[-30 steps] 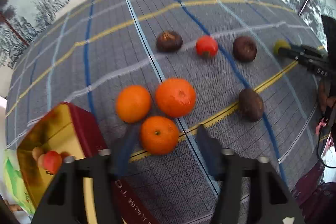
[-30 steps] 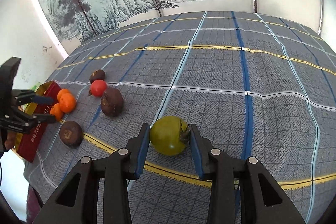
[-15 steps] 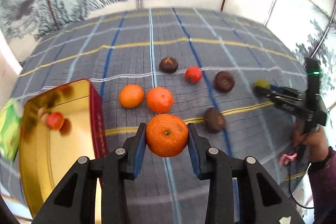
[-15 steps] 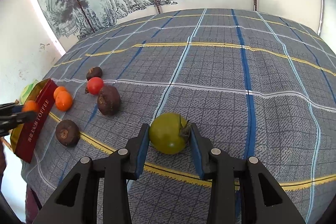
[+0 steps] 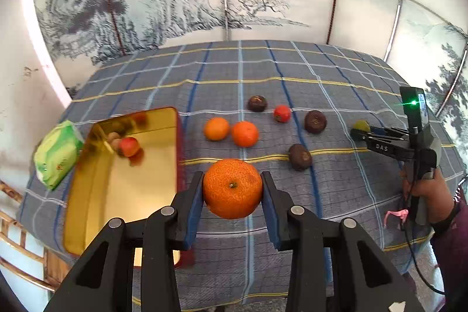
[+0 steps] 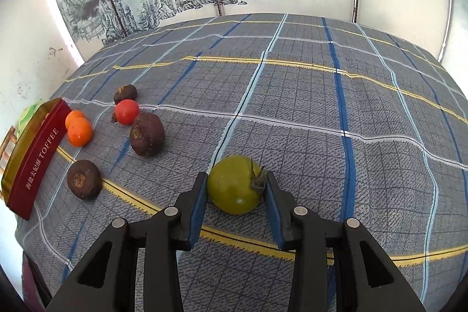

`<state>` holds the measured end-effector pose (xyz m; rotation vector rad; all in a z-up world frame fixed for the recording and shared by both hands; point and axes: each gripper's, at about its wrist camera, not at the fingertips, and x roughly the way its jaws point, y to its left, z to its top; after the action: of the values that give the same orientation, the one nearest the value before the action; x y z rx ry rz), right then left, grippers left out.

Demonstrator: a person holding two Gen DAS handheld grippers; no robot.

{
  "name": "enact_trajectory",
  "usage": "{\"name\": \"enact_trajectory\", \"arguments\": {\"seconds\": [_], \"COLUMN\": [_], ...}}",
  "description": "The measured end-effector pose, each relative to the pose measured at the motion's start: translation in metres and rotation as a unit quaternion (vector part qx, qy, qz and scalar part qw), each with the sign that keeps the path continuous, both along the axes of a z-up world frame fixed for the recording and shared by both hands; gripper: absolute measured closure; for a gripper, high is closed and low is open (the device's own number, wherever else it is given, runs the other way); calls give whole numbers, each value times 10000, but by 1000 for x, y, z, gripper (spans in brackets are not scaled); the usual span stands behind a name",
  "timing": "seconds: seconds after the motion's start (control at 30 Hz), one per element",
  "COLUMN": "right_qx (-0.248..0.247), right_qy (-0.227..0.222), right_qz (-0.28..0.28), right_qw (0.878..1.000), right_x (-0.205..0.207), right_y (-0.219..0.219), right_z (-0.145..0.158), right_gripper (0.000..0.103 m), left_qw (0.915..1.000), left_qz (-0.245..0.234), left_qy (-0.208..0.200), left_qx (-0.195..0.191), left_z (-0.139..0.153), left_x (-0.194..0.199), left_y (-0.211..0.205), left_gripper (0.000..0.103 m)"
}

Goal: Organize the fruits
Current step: 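Grasp a mandarin with the left tool while the right tool holds the green fruit, then carry the mandarin into the gold tin and open the left tool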

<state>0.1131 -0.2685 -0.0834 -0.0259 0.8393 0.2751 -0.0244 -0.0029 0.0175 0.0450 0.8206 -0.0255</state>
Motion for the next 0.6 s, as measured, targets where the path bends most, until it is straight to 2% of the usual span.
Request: {"name": "enact_trajectory", "arguments": {"seconds": [0.6], "right_qx": [274], "right_qy": [36], "right_qz": [4], "right_qw": [9996], "right_x": [0], "right_y": [-8], "right_z": [0], "right_gripper": [65], "left_qw": [9954], "left_qz": [742], "left_qy": [-108], "left_qx": [603], "left_z": [-1], "left_x": [-20], "left_y": [33], "left_gripper": [69]}}
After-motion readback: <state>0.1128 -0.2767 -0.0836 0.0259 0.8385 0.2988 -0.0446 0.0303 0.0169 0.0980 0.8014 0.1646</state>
